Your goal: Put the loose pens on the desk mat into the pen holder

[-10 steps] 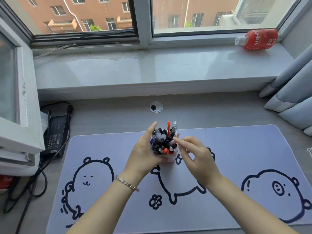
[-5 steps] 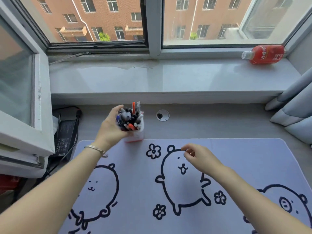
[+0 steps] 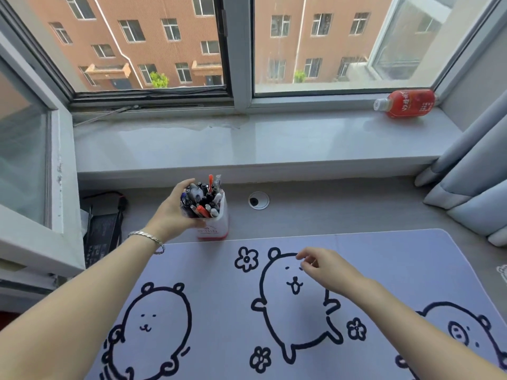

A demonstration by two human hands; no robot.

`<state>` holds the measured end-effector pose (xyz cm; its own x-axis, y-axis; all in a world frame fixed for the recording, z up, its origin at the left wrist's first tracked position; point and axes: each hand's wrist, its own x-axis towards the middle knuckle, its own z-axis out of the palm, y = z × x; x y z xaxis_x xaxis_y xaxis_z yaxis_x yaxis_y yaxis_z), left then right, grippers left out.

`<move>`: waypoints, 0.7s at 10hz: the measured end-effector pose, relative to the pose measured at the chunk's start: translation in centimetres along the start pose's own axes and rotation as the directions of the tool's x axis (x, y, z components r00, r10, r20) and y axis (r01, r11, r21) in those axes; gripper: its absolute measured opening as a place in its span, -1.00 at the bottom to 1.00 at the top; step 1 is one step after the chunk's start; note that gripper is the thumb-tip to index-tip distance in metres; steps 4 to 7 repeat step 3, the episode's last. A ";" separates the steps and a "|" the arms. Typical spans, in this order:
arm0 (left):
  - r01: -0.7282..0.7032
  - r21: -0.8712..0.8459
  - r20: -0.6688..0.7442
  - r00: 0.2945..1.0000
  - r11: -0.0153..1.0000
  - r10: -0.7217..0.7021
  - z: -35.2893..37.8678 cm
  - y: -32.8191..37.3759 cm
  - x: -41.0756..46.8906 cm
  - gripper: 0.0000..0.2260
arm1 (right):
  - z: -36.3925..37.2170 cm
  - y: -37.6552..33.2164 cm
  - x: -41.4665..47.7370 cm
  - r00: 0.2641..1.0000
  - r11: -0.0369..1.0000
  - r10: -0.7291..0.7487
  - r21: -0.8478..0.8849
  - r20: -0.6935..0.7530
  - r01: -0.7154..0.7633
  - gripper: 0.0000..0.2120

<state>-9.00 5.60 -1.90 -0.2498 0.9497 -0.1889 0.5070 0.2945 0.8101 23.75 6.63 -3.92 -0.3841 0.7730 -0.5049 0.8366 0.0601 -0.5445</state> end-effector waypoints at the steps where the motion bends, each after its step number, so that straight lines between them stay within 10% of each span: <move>1: -0.017 0.028 -0.010 1.000 0.999 0.017 0.2 0.1 -0.6 -0.15 | -0.2 -0.1 0.0 1.000 1.000 -0.010 -0.028 0.001 0.010 -0.76; 7: -0.069 0.124 -0.108 0.991 0.990 0.082 1.2 1.0 -2.1 0.01 | -1.6 -1.4 0.6 1.000 0.994 -0.020 -0.112 -0.020 0.018 -0.72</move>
